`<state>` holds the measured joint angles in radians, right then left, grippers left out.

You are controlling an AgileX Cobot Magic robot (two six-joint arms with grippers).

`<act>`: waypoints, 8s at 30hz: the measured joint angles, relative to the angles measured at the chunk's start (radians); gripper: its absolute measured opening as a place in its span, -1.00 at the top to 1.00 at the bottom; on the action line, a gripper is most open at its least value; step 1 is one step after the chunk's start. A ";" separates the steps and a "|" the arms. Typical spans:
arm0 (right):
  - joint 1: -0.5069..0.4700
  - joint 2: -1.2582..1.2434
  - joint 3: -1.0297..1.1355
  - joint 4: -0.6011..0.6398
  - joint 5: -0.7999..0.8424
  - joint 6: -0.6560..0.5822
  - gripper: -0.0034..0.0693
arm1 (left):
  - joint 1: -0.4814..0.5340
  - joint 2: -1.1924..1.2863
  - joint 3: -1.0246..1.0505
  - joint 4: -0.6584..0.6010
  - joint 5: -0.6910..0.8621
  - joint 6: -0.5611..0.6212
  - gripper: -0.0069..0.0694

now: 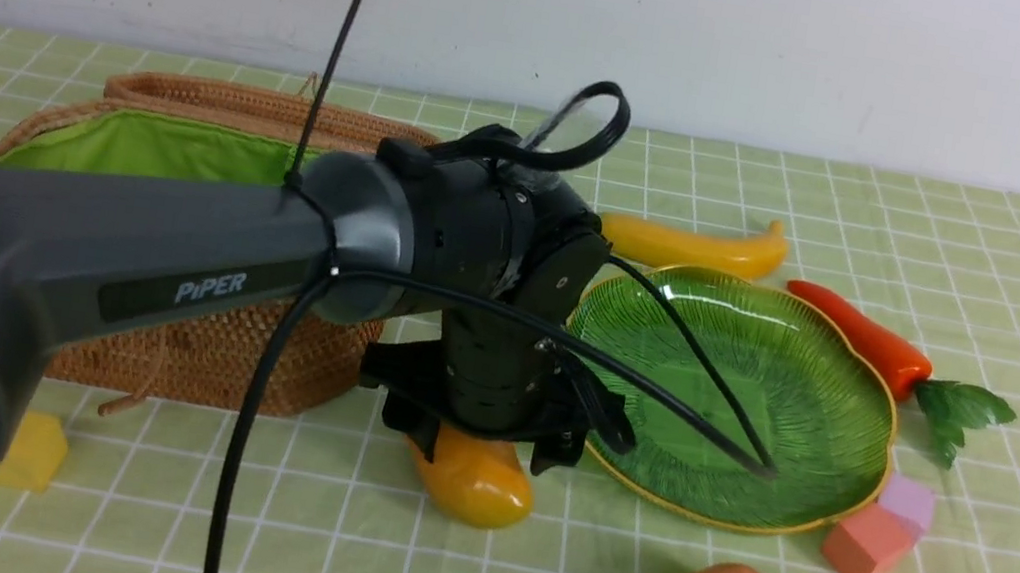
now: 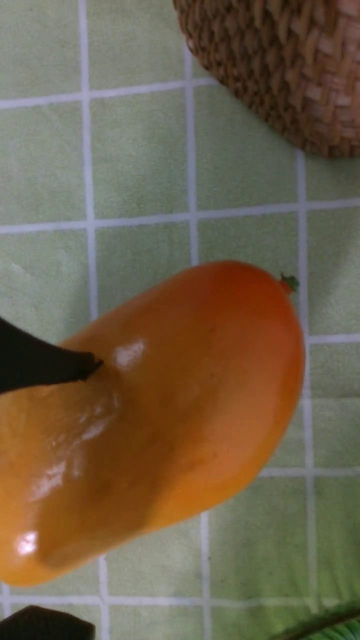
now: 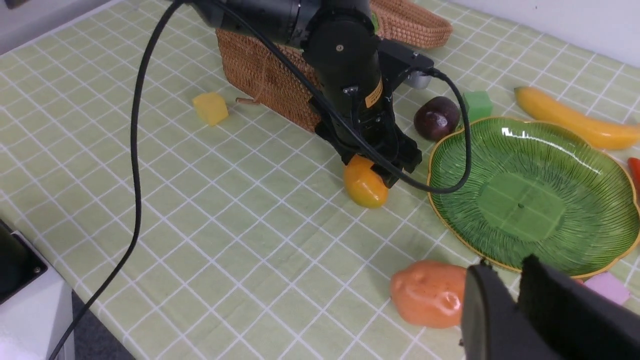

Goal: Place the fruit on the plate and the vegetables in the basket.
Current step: Grab the mango with your left arm and place it on the right plate, then grab a mangosteen with your left arm and put it on the plate on the right, then use the right arm to grab a potato and put it into the left basket

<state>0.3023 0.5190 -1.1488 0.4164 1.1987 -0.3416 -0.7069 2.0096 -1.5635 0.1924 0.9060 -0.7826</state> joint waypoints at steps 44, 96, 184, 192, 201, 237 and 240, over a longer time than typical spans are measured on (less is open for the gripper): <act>0.000 -0.010 0.000 -0.173 -0.088 0.118 0.57 | 0.003 -0.212 -0.002 -0.175 -0.002 0.442 -0.59; 0.000 -0.010 0.000 -0.305 -0.112 0.263 0.50 | 0.006 -0.050 -0.347 -0.079 0.193 0.764 0.85; 0.000 -0.010 0.000 -0.300 -0.026 0.237 0.49 | 0.222 0.355 -0.535 -0.234 -0.075 1.722 -0.58; 0.000 -0.010 0.000 -0.299 -0.026 0.237 0.49 | 0.222 0.344 -0.536 -0.216 -0.051 1.722 -0.59; 0.000 -0.010 0.000 -0.295 -0.025 0.237 0.47 | 0.220 0.260 -0.531 -0.206 0.046 1.657 -0.58; 0.000 -0.010 0.000 -0.430 -0.049 0.342 0.44 | 0.103 0.215 -0.531 -0.559 -0.143 1.442 -0.79; 0.000 -0.008 0.000 -0.416 -0.047 0.342 0.44 | 0.103 0.160 -0.530 -0.543 -0.088 1.333 -0.48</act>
<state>0.3023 0.5110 -1.1488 0.0000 1.1517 0.0000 -0.6038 2.1698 -2.0937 -0.3510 0.8183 0.5503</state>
